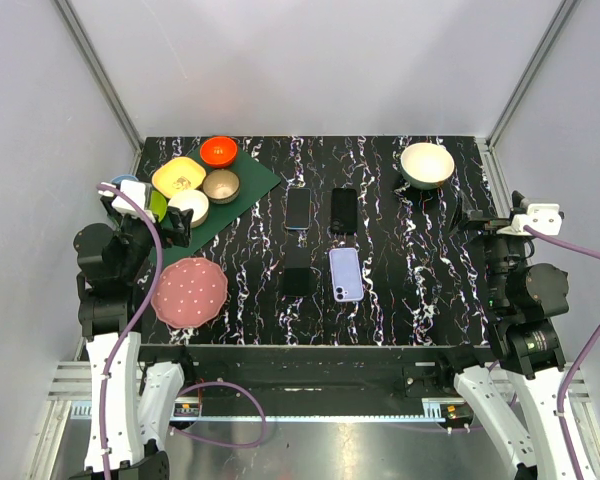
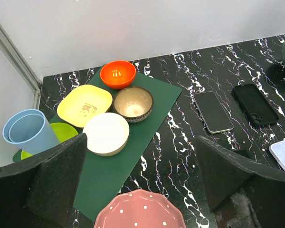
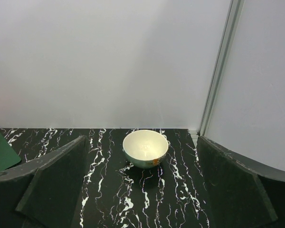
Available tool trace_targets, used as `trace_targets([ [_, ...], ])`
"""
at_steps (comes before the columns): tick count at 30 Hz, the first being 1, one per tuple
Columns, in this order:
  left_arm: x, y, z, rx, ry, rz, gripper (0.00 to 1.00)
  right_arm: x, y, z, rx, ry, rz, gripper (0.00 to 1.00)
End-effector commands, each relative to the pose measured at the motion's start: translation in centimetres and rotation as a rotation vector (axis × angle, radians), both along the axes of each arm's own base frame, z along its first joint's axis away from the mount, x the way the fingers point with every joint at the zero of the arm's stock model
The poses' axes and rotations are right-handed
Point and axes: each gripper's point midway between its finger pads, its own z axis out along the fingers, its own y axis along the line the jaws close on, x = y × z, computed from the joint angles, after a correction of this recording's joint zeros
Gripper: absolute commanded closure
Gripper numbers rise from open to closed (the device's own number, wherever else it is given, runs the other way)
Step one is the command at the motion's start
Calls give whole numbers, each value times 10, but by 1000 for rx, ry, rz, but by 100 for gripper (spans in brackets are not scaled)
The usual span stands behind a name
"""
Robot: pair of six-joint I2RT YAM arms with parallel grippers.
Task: Take the phone out of the phone case
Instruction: Reset both arms
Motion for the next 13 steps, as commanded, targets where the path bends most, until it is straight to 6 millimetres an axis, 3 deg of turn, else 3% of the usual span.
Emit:
trace_targets([
  [1,2,-1,13,-4,-60,-12,1,-1,-1,10,16,-41,-1,0],
  [13,2,-2,12,-9,-57,-18,1,0,-2,11,30,-44,-8,0],
])
